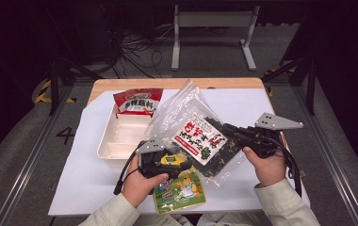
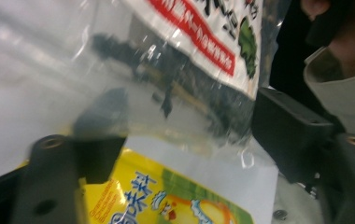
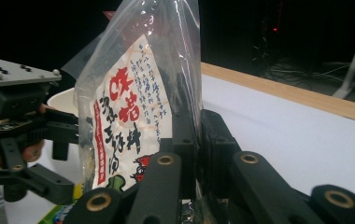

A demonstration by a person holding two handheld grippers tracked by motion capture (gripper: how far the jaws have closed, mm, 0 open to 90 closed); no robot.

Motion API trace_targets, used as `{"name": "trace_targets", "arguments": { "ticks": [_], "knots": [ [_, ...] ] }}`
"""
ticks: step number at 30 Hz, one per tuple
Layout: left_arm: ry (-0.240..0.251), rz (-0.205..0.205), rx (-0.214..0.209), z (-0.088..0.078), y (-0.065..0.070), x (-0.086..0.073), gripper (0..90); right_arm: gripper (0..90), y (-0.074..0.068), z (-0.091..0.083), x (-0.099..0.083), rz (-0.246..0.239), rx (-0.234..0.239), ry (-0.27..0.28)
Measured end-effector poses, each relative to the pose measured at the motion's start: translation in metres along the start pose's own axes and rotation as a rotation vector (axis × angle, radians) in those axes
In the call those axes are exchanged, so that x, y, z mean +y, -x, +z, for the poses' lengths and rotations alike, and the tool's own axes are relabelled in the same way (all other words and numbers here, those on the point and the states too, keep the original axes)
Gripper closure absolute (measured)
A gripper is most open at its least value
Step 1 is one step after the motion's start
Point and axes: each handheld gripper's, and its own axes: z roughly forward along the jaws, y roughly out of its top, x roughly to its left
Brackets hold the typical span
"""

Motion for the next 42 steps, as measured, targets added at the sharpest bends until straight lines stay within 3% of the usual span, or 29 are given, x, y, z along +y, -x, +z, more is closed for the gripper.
{"name": "trace_targets", "arguments": {
  "ticks": [5, 8, 13, 18, 24, 29, 33, 39, 42],
  "knots": [
    [0.024, 0.021, -0.006, -0.003, -0.001, 0.002, 47.1, 83.5, -0.003, 0.004, -0.002, 0.004, 0.017, 0.006],
    [0.064, 0.003, -0.009, -0.009, -0.004, 0.004, 57.4, 82.8, -0.002, 0.004, -0.003, -0.002, 0.024, 0.011],
    [0.053, 0.028, 0.020, -0.015, -0.004, 0.006, 62.7, 82.2, -0.002, 0.007, -0.005, -0.010, 0.028, -0.007],
    [0.086, 0.035, -0.011, -0.026, -0.001, 0.013, 73.0, 80.7, 0.000, 0.006, -0.007, -0.004, 0.035, -0.007],
    [0.087, 0.088, -0.005, -0.035, 0.004, 0.022, 74.2, 78.0, 0.000, 0.005, -0.007, -0.029, 0.050, 0.010],
    [0.078, 0.102, -0.003, -0.040, 0.003, 0.027, 74.9, 75.3, -0.001, 0.006, -0.009, -0.051, 0.054, -0.001],
    [0.064, 0.128, 0.002, -0.044, 0.006, 0.033, 75.1, 67.4, -0.001, 0.007, -0.009, -0.076, 0.043, 0.001],
    [0.019, 0.209, 0.030, -0.052, 0.012, 0.045, 75.5, 60.2, -0.001, 0.004, -0.009, -0.084, 0.054, 0.009],
    [0.002, 0.227, 0.047, -0.057, 0.013, 0.049, 75.5, 57.5, -0.001, 0.001, -0.008, -0.093, 0.038, 0.018]
  ]
}}
